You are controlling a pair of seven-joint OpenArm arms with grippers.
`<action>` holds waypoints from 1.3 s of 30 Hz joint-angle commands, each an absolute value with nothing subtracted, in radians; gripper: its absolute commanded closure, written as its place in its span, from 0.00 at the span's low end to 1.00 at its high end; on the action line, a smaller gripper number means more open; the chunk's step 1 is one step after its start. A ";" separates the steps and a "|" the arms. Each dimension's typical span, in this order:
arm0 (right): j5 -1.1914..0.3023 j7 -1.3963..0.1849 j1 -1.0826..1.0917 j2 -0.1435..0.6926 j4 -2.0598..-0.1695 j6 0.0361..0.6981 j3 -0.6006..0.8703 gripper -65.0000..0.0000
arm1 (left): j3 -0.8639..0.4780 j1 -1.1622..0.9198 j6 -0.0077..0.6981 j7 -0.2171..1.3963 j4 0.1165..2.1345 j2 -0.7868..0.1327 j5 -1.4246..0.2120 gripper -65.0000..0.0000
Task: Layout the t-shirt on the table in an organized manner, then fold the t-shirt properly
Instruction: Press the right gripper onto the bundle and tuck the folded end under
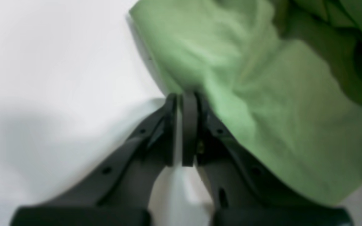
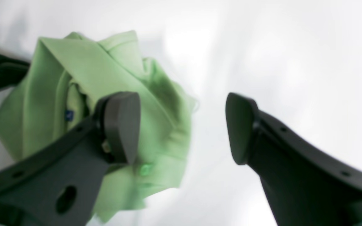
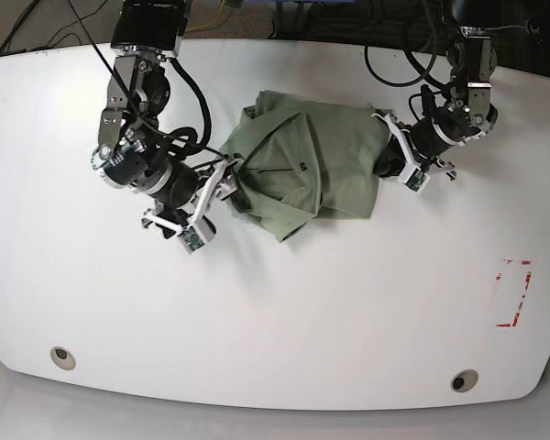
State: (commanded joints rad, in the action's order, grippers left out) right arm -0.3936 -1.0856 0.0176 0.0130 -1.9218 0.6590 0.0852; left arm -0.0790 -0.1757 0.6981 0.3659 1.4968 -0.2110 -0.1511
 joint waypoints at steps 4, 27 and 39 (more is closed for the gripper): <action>-0.392 -1.086 -0.012 -0.025 -1.922 0.659 0.045 0.37 | -0.077 -0.176 0.698 0.366 1.484 -0.211 -0.151 0.96; -0.283 -1.052 -0.073 -0.108 -1.911 0.650 -0.064 0.37 | -0.077 -0.183 0.698 0.366 1.481 -0.211 -0.151 0.96; -0.214 -0.975 -0.105 -0.108 -1.848 0.645 -0.119 0.37 | -0.077 -0.194 0.698 0.366 1.486 -0.211 -0.151 0.96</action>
